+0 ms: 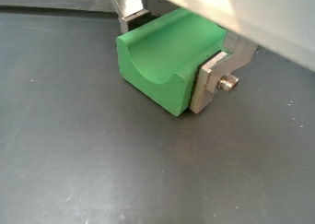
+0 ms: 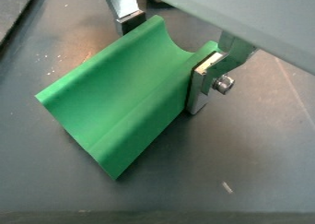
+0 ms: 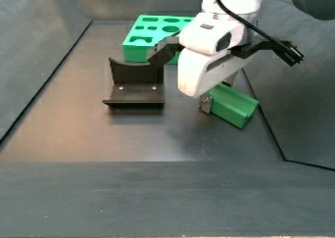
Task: Pick up the arch object. Move up. Place the arch object on the fixture. Regrasp the arch object. Move to above the board. Insert the arch object.
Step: Pick up the arch object, then move up.
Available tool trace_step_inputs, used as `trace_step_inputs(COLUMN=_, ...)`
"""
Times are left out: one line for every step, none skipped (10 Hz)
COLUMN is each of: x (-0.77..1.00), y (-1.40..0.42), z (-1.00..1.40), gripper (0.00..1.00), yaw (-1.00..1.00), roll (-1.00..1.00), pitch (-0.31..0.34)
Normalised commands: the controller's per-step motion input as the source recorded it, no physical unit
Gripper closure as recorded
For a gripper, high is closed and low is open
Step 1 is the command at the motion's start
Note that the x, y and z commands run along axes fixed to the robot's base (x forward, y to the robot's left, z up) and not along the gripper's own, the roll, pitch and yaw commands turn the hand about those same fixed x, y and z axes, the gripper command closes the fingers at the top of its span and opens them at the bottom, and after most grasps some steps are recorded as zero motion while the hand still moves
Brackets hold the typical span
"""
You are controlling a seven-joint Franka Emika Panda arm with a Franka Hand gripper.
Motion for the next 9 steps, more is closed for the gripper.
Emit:
trace_step_inputs(x=0.0, y=0.0, z=0.0, gripper=1.0, yaw=0.0, roll=0.0, pitch=0.0)
trace_step_inputs(x=0.0, y=0.0, z=0.0, gripper=1.0, yaw=0.0, roll=0.0, pitch=0.0)
trace_step_inputs(x=0.0, y=0.0, z=0.0, gripper=1.0, yaw=0.0, roll=0.0, pitch=0.0)
trace_step_inputs(x=0.0, y=0.0, z=0.0, gripper=1.0, yaw=0.0, roll=0.0, pitch=0.0)
trace_step_inputs(x=0.0, y=0.0, z=0.0, gripper=1.0, yaw=0.0, roll=0.0, pitch=0.0)
trace_step_inputs(x=0.0, y=0.0, z=0.0, gripper=1.0, yaw=0.0, roll=0.0, pitch=0.0)
trace_step_inputs(x=0.0, y=0.0, z=0.83, gripper=1.0, yaw=0.0, roll=0.0, pitch=0.0)
trace_step_inputs(x=-0.05, y=0.08, z=0.79, gripper=1.0, yaw=0.03, roll=0.01, pitch=0.027)
trace_step_inputs(x=-0.05, y=0.06, z=0.7, gripper=1.0, yaw=0.02, roll=0.02, pitch=0.042)
